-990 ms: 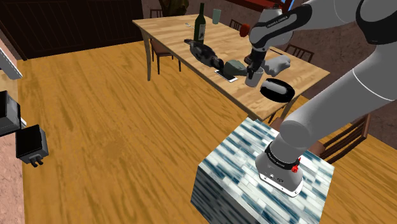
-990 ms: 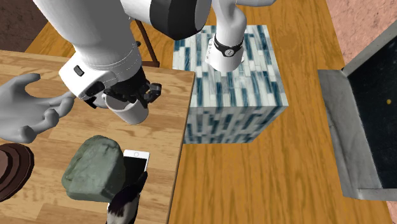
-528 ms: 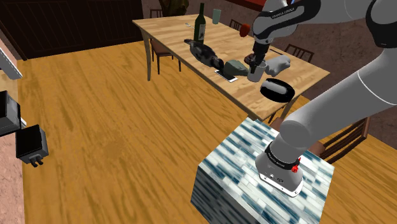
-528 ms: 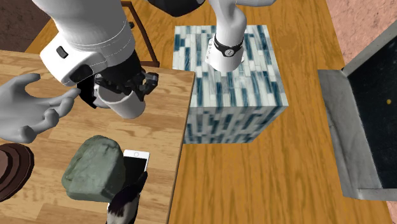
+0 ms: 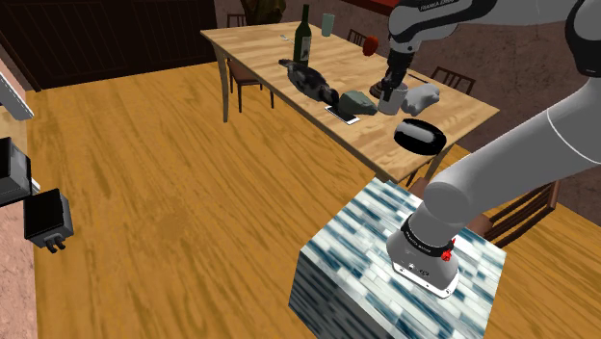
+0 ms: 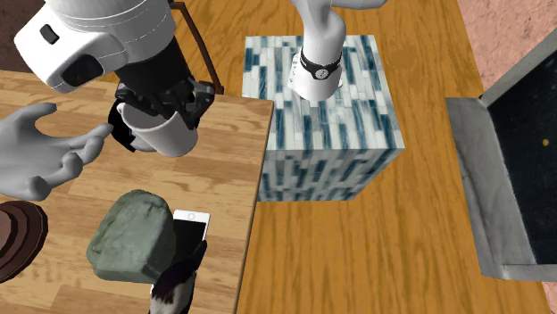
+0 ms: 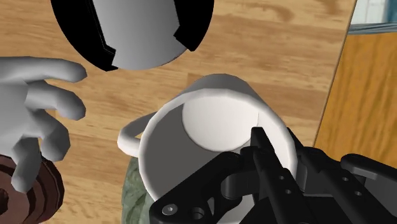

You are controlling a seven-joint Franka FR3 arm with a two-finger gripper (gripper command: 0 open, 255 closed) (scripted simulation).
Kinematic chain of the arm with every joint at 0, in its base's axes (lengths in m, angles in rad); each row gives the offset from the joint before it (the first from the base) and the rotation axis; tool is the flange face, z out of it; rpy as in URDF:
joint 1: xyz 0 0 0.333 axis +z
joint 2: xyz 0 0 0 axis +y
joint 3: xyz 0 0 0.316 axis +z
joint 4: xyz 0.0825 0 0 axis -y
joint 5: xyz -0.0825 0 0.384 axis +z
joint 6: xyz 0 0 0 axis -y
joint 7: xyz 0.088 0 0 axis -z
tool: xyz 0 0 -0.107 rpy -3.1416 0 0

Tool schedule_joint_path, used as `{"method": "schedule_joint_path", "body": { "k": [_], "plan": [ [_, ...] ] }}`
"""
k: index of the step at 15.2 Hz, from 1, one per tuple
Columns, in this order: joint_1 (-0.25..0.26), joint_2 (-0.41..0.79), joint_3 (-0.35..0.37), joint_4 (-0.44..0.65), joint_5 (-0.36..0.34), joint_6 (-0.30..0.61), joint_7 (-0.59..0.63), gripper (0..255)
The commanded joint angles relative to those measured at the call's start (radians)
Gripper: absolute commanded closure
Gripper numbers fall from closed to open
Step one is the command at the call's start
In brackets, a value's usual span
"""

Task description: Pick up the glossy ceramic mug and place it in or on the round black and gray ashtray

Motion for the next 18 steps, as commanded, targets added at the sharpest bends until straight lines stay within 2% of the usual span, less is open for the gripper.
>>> {"method": "schedule_joint_path", "body": {
  "k": [1, 13, 15, 18],
  "plan": [
    [-0.011, -0.013, -0.013, 0.009, -0.008, -0.019, -0.023, 255],
    [-0.13, -0.05, -0.207, 0.06, -0.089, -0.056, -0.305, 255],
    [-0.142, -0.042, -0.239, 0.08, -0.093, -0.06, -0.35, 255],
    [-0.143, -0.031, -0.249, 0.048, -0.095, -0.018, -0.349, 255]
  ]
}}
